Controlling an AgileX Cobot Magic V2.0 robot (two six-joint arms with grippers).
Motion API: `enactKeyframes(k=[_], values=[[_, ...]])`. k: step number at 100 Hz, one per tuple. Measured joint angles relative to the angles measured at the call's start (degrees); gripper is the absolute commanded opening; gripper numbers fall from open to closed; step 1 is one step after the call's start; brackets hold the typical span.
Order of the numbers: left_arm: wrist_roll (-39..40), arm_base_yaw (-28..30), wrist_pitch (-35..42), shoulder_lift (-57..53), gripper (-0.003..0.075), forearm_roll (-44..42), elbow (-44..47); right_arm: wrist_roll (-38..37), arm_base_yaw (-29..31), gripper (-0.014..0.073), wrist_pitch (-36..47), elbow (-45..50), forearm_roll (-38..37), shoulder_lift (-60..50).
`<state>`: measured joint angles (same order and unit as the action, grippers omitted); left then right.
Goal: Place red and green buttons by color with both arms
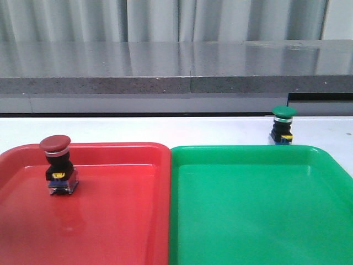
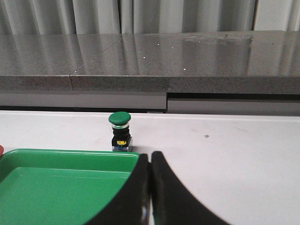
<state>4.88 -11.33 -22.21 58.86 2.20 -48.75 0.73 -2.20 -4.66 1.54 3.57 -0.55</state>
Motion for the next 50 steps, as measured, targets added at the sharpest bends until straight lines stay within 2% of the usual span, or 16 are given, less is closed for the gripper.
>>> enactKeyframes(k=[27, 39, 50], values=[[0.0, 2.3, 1.6, -14.5, 0.0484, -2.2, 8.8, 0.0, 0.0, -0.0067, 0.0, 0.0, 0.0, 0.0], [0.0, 2.3, 1.6, -22.4, 0.043, -2.2, 13.4, 0.0, 0.0, -0.0067, 0.0, 0.0, 0.0, 0.0], [0.0, 2.3, 1.6, -29.5, 0.0349, -2.2, 16.6, 0.0, 0.0, -0.0067, 0.0, 0.0, 0.0, 0.0]])
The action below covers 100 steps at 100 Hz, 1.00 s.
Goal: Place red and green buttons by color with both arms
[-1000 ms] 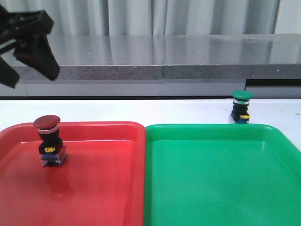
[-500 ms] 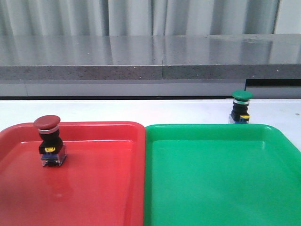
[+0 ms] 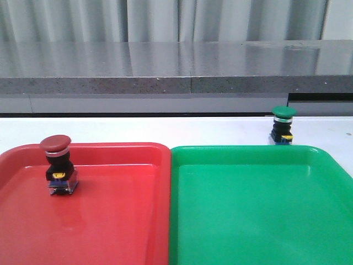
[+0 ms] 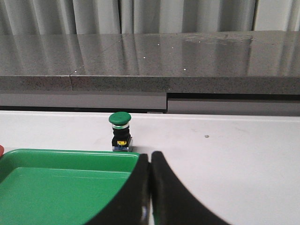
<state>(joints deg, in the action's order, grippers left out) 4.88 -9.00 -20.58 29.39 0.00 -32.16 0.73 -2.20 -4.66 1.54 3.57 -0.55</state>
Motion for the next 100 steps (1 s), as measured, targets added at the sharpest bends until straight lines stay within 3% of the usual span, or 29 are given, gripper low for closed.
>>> enactKeyframes(k=[32, 100], values=[[0.0, 0.0, 0.0, -9.5, -0.0019, -1.4, 4.3, 0.0, 0.0, -0.0067, 0.0, 0.0, 0.0, 0.0], [0.0, 0.0, -0.1, -9.7, -0.0019, -1.6, 4.3, 0.0, 0.0, -0.0067, 0.0, 0.0, 0.0, 0.0]])
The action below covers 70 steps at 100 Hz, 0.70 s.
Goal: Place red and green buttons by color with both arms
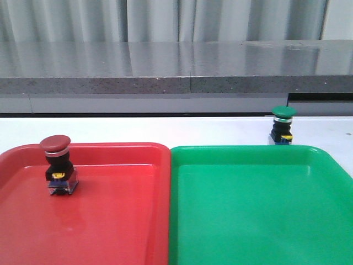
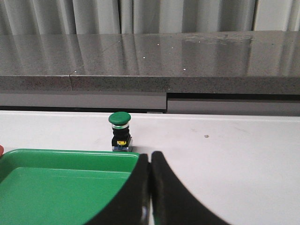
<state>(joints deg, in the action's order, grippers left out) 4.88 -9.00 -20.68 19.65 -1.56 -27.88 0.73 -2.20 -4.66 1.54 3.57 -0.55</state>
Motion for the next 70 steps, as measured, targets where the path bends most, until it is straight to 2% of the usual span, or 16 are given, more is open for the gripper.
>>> enactKeyframes(k=[31, 54, 70], values=[[0.0, 1.0, 2.3, -0.1, -0.0019, -0.2, 2.1, 0.0, 0.0, -0.0067, 0.0, 0.0, 0.0, 0.0], [0.0, 5.3, 9.2, -4.1, -0.0019, -0.2, 10.9, 0.0, 0.0, -0.0067, 0.0, 0.0, 0.0, 0.0], [0.0, 5.8, 10.4, -10.1, -0.0019, -1.1, 18.7, 0.0, 0.0, -0.0067, 0.0, 0.0, 0.0, 0.0]])
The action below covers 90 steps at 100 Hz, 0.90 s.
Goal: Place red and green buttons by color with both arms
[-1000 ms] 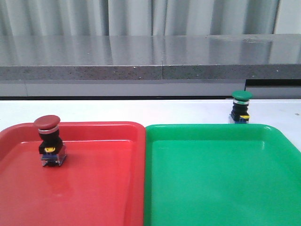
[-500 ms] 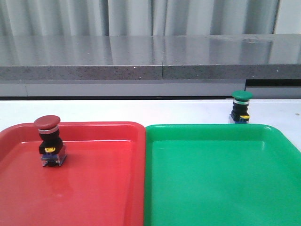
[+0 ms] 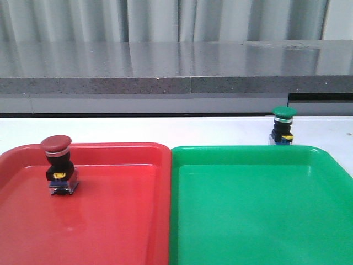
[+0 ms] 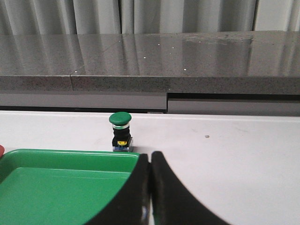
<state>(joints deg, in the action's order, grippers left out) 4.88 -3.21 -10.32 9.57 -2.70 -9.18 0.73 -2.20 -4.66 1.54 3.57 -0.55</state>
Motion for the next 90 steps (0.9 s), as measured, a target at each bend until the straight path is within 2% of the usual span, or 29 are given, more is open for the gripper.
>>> enactKeyframes(k=[25, 90], values=[[0.0, 0.0, 0.1, -9.8, -0.0019, -0.5, 9.1, 0.0, 0.0, -0.0067, 0.0, 0.0, 0.0, 0.0], [0.0, 0.0, 3.6, -9.8, -0.0019, -0.5, 9.2, 0.0, 0.0, -0.0067, 0.1, 0.0, 0.0, 0.0]])
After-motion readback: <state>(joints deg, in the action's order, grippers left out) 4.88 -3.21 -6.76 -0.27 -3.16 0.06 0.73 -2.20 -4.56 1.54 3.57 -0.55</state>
